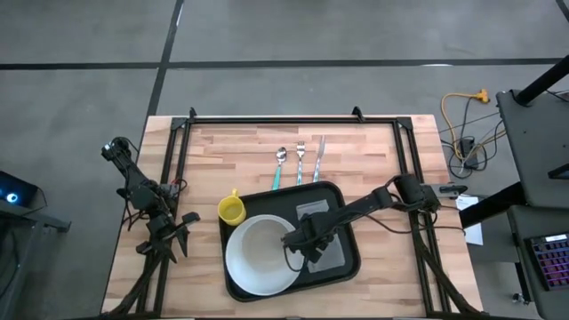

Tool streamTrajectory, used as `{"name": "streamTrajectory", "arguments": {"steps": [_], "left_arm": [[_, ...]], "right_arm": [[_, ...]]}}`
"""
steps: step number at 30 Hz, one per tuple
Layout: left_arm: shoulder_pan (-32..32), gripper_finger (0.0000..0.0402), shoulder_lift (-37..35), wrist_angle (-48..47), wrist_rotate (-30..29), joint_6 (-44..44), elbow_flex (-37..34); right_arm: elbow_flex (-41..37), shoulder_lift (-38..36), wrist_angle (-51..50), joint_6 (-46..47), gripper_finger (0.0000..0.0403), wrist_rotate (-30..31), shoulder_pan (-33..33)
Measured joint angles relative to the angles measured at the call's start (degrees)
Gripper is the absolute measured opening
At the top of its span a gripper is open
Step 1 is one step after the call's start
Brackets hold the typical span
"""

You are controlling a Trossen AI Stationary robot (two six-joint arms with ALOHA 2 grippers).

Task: Set up tray
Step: Put the gray napkin on the black serving tray to the right of the white plate, then adjust the black serving tray

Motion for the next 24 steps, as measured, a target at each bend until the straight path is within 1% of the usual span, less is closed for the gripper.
{"name": "streamTrajectory", "arguments": {"steps": [9,15,19,21,24], "left_arm": [[0.0,0.0132,0.0,0.0,0.0,0.0,0.0],[0.0,0.0132,0.0,0.0,0.0,0.0,0.0],[0.0,0.0132,0.0,0.0,0.0,0.0,0.0],[0.0,0.0132,0.0,0.0,0.0,0.0,0.0],[0.0,0.0132,0.0,0.0,0.0,0.0,0.0]], "right_arm": [[-4.5,-1.9,0.0,5.2,0.0083,0.0,0.0],[-4.7,-2.6,0.0,5.4,0.0082,0.1,0.0],[-4.8,-4.4,0.2,5.9,0.008,0.2,0.0],[-4.8,-6.0,0.2,6.7,0.008,1.1,0.0],[-4.8,-8.7,0.3,8.1,0.0081,4.0,0.6]]}}
